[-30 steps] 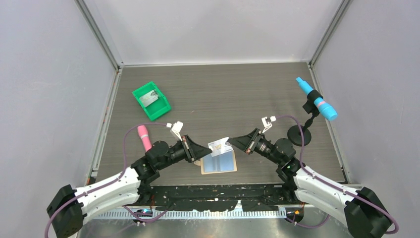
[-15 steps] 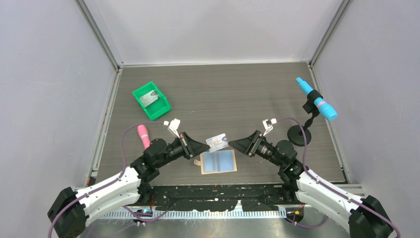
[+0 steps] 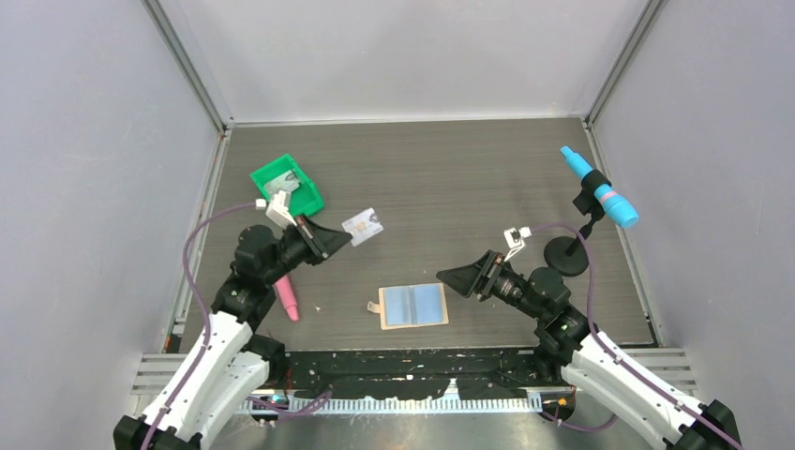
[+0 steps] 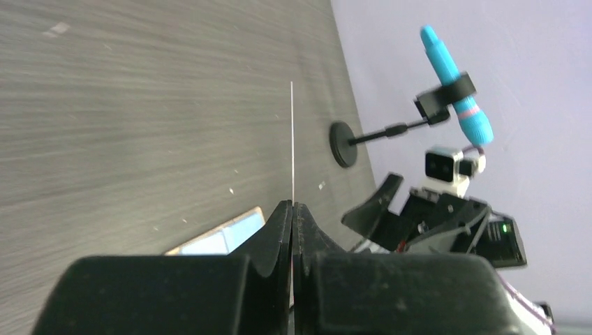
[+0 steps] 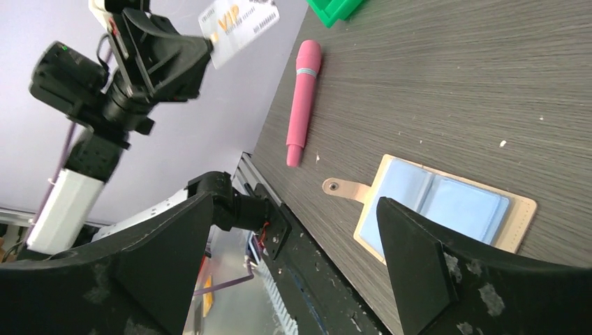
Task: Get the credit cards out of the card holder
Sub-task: Place the credit card in the storage box, then remove the credit card from the card holder.
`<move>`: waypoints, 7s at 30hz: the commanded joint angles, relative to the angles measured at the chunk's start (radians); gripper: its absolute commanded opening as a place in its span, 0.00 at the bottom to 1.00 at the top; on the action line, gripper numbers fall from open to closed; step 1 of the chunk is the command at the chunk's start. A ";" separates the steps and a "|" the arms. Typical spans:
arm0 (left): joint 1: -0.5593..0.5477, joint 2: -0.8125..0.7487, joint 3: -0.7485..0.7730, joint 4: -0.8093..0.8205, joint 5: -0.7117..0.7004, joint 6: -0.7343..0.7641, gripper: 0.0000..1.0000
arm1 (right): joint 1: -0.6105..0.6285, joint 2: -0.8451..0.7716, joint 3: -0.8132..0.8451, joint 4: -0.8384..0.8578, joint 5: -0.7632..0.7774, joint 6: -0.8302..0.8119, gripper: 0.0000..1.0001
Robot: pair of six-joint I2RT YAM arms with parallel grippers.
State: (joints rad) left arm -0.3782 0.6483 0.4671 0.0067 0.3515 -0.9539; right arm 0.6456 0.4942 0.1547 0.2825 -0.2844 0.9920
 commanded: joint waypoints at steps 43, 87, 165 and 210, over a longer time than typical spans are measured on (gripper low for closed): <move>0.683 1.181 1.062 -0.571 0.008 0.364 0.00 | -0.020 0.110 0.229 -0.226 0.009 -0.243 0.95; 0.680 1.280 1.124 -0.504 0.006 0.298 0.27 | -0.032 0.199 0.295 -0.320 0.053 -0.260 0.95; -0.412 0.555 0.031 -0.139 -0.180 0.129 0.30 | 0.173 0.277 0.267 -0.424 0.196 -0.148 0.85; -0.450 0.330 -0.048 -0.081 -0.165 0.035 0.00 | 0.511 0.857 0.532 -0.466 0.595 -0.247 0.53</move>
State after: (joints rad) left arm -0.8238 1.0080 0.4198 -0.0834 0.2008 -0.9180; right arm 1.1530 1.3846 0.6533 -0.1440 0.2382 0.7444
